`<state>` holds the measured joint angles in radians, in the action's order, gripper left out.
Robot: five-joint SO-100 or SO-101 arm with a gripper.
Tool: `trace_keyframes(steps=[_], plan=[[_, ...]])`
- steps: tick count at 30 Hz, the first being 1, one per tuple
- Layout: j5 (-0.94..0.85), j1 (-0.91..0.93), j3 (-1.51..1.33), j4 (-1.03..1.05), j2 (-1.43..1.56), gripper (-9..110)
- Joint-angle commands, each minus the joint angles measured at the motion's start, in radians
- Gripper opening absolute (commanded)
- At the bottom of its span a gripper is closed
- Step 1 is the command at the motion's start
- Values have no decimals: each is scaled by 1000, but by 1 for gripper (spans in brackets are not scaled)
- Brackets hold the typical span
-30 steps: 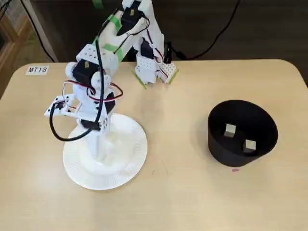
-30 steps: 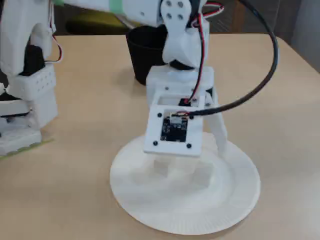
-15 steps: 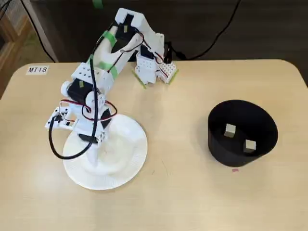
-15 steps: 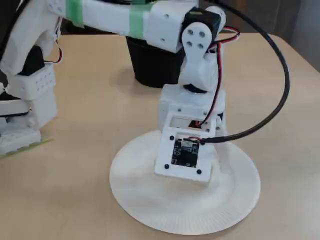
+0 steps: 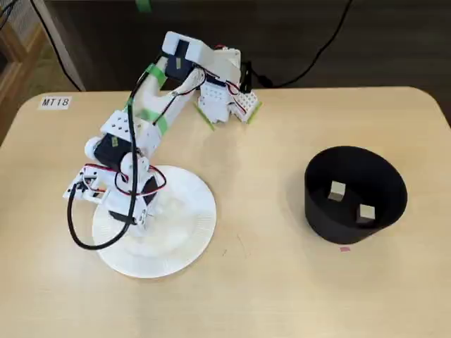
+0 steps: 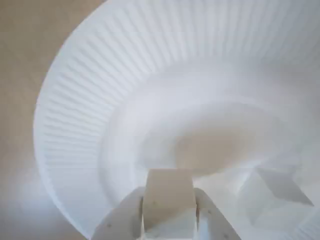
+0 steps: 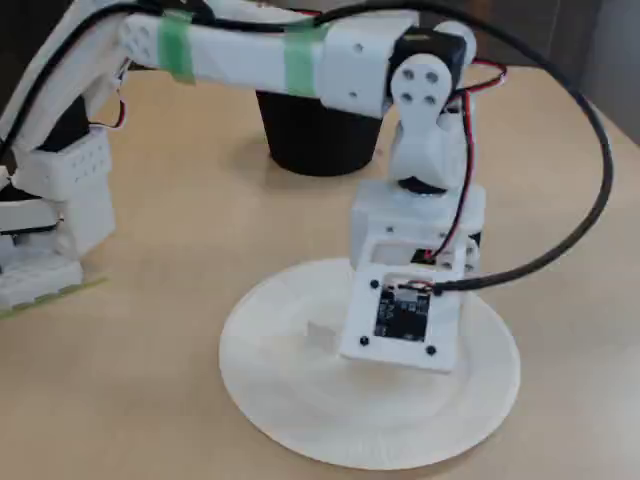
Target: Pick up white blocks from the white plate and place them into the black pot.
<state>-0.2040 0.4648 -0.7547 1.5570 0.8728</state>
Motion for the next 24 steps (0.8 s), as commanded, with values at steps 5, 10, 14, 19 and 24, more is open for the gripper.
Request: trace_keyframes(steps=[5, 10, 14, 19, 24], plan=[[92, -149, 178, -9, 348, -2], [233, -428, 195, 29, 592, -2], [278, -762, 178, -31, 655, -2], [198, -1046, -61, -290, 684, -2], [253, -1077, -744, -611, 994, -2]])
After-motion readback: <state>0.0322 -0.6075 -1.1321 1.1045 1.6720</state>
